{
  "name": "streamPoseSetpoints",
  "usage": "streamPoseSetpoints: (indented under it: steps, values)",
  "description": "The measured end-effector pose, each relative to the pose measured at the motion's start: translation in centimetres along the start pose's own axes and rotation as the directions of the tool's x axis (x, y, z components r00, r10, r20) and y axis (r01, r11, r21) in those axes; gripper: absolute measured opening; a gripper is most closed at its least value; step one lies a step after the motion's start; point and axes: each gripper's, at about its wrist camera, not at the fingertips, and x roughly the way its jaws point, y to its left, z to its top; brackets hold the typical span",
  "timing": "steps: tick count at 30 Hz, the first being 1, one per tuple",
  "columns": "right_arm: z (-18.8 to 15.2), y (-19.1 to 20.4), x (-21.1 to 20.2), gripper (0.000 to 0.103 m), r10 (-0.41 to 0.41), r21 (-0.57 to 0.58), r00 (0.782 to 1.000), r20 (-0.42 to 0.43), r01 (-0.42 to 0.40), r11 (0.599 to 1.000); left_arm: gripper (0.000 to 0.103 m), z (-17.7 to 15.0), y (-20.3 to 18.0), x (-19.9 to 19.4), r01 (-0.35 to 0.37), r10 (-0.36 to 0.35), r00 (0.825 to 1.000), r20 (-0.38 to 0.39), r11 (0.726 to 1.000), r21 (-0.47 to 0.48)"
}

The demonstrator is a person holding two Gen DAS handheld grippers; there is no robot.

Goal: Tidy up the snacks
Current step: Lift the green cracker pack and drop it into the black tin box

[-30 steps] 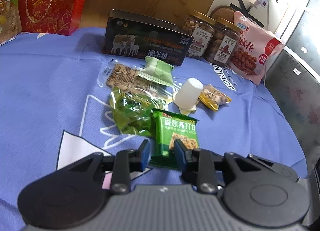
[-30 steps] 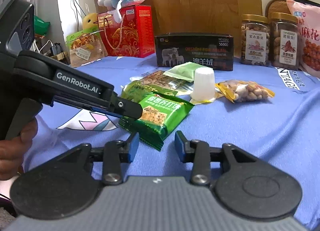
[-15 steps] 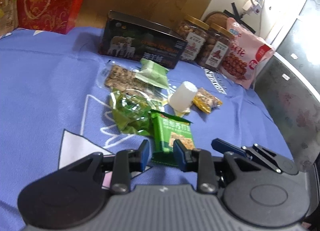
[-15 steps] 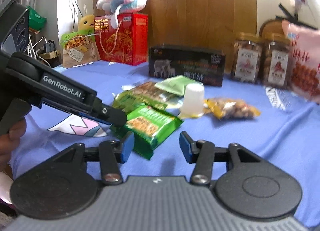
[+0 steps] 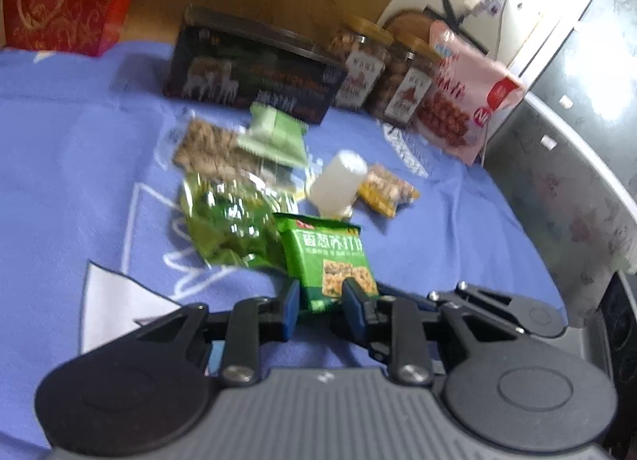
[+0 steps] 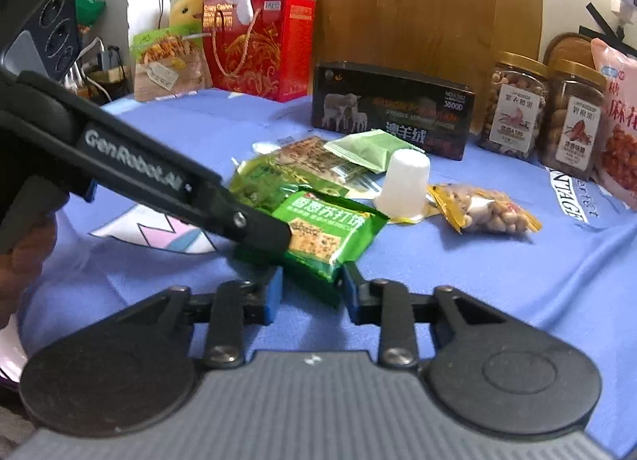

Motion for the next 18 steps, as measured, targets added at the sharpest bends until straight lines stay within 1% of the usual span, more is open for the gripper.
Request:
streamPoseSetpoints:
  steps: [2,5,8,11,14,16,18]
  values:
    - [0.7,0.1,-0.6,0.031,-0.002,-0.01,0.999,0.052,0.003,1.0,0.022,0.8,-0.2,-1.1,0.012,-0.012,0.999,0.031,1.0,0.006]
    - [2.8,-0.1,-0.8,0.031,-0.018,-0.033,0.991,0.131,0.023,0.999,0.022,3.0,-1.2,-2.3,-0.004,0.0,0.996,0.087,0.999,0.05]
    - [5.7,-1.5,0.2,0.031,-0.045,-0.069,0.979,0.197,0.06,0.996,0.022,6.5,-2.3,-2.3,-0.028,0.014,0.99,0.139,0.995,0.099]
    - [8.8,-3.9,2.3,0.031,-0.064,-0.069,0.965,0.253,0.084,0.994,0.022,10.6,-3.2,-1.0,-0.055,0.021,0.976,0.215,0.987,0.153]
    - [11.8,-7.4,5.5,0.031,-0.059,-0.006,0.967,0.248,0.062,0.998,0.022,14.5,-3.2,1.4,-0.074,0.035,0.969,0.245,0.986,0.151]
    - [13.0,-9.5,7.9,0.031,-0.058,0.028,0.971,0.231,0.053,0.998,0.022,16.8,-2.6,3.6,-0.075,0.043,0.969,0.243,0.989,0.126]
    - [13.7,-10.8,10.0,0.03,-0.073,0.05,0.973,0.22,0.063,0.997,0.022,18.4,-1.7,5.6,-0.062,0.041,0.972,0.231,0.994,0.088]
